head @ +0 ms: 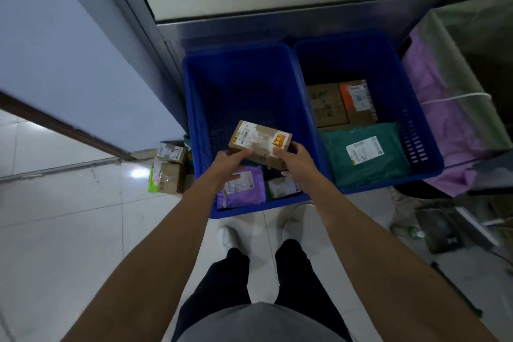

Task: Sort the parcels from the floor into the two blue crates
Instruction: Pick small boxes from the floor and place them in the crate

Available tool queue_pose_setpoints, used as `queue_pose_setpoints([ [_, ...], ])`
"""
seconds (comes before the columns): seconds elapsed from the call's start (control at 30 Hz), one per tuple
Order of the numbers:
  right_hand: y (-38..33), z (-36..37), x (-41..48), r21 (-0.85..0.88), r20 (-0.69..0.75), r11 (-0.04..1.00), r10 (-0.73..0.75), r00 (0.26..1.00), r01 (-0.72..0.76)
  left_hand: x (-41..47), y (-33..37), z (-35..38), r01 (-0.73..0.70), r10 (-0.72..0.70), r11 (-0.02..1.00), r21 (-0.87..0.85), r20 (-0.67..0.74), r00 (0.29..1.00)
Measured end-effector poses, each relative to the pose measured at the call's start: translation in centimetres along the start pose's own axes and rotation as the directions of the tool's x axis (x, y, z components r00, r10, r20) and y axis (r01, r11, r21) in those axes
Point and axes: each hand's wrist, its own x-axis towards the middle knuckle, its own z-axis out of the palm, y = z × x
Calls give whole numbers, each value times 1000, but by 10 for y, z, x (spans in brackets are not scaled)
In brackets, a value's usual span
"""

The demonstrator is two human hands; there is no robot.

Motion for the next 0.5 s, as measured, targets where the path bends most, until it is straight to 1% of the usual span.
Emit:
queue_pose_setpoints([
  [0.1, 1, -12, 19, -148, 79, 989, -13, 997, 25, 13, -2, 7, -23, 23, 1000, 3, -119, 993],
  [0.2, 5, -26, 43, -269, 143, 962, -18, 990, 56, 35, -5, 24, -28, 54, 987, 161, -155, 986],
  [0.27, 8, -37, 61, -376, 154, 922, -31, 988, 88, 51, -11, 36, 17, 22, 977, 214, -179, 984],
  [0.33, 12, -45, 77, -513, 170, 850, -34, 985, 118, 69, -27, 46, 73, -26, 967, 246, -188, 982],
  [0.4, 16, -51, 93, -644, 197, 751, -22, 980, 146, 87, -42, 54, 128, -61, 948, 290, -230, 971],
  [0.43, 18, -52, 102, -693, 212, 702, -18, 977, 163, 97, -50, 59, 141, -66, 943, 301, -246, 967],
  [0.5, 27, -51, 122, -772, 231, 602, -28, 973, 201, 119, -67, 69, 122, -57, 953, 278, -231, 971],
])
